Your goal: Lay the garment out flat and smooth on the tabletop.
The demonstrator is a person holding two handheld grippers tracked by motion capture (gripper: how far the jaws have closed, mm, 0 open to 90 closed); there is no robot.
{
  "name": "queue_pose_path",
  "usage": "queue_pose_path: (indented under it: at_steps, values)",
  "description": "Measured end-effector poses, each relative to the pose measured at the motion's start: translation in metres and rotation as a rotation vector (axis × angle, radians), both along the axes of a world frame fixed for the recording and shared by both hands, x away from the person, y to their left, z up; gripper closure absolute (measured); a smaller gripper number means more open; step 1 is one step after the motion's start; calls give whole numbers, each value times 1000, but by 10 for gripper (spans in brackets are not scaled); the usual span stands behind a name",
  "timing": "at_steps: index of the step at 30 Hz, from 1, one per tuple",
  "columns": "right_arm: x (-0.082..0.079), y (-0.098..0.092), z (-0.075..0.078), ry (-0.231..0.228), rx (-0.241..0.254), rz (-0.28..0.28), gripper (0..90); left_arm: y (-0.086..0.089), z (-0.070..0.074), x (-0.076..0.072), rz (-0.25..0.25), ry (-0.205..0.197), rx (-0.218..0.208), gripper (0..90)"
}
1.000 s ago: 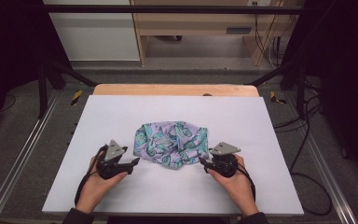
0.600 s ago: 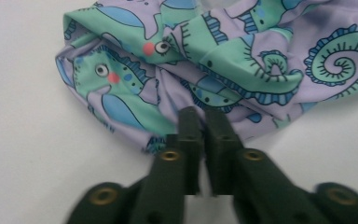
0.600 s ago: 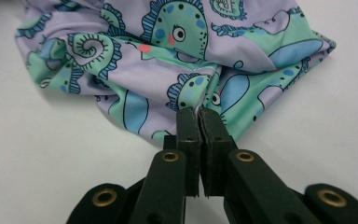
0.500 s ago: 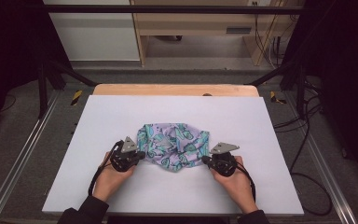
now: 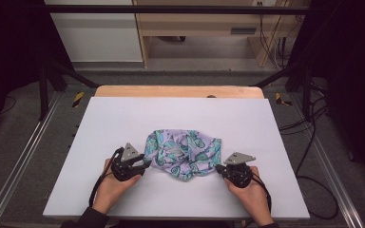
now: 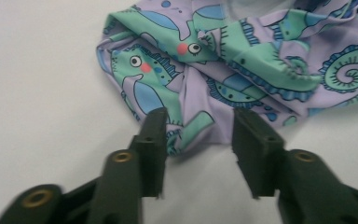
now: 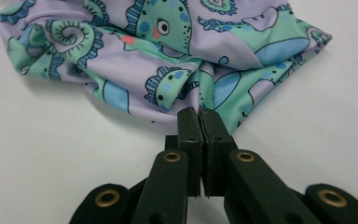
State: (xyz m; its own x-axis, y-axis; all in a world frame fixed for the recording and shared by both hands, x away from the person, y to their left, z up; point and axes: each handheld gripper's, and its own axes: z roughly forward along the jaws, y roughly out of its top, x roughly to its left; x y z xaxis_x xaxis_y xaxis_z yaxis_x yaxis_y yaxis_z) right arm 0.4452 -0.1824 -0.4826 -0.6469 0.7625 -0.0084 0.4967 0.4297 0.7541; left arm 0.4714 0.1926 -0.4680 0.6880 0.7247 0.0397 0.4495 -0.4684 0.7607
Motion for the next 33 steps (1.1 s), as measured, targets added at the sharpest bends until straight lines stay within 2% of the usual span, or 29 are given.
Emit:
queue_pose_path:
  at_steps: [2,4,7,8,10,14,16,17,18,19,20,22,25,28,31,32,33]
  values:
    - [3,-3,-2,3,15,-7,885,-4,-3,6,-4,3,9,576]
    - [3,-4,-3,-1,24,-6,885,-9,-5,9,-14,40,21,641]
    - [-1,-3,-1,-8,39,-2,885,-15,-9,9,-36,54,44,834]
    - [-2,-3,-1,-9,42,1,886,-15,-8,8,-32,62,42,866]
    - [-4,-5,0,-12,49,4,885,-15,-6,3,-46,84,43,879]
    - [-11,-8,2,-17,52,1,885,-15,-4,-10,-64,88,44,879]
    - [-15,-9,1,-19,65,0,869,-15,-3,-15,-51,50,51,835]
    - [-17,-9,2,-27,73,-1,815,-16,-2,-18,-45,22,52,755]
    - [-18,-9,3,-39,83,-8,750,-16,-2,-18,-45,22,52,721]
    - [-20,-9,5,-54,91,-16,657,-16,2,-26,-43,-11,20,694]
    - [-21,-10,6,-64,100,-24,605,-17,4,-31,-36,-24,3,666]
    - [-22,-10,9,-86,129,-37,482,-18,7,-39,-35,-28,-26,602]
    - [-24,-7,11,-120,156,-44,413,-26,12,-50,-60,-3,-86,521]
    - [-24,0,12,-133,157,-43,421,-35,11,-51,-53,4,-97,497]
    - [-25,8,10,-123,142,-35,441,-44,4,-43,-31,21,-86,505]
    - [-25,11,9,-122,135,-27,446,-47,2,-39,-27,15,-68,559]
    - [-25,13,9,-124,132,-18,452,-47,1,-38,-23,2,-64,662]
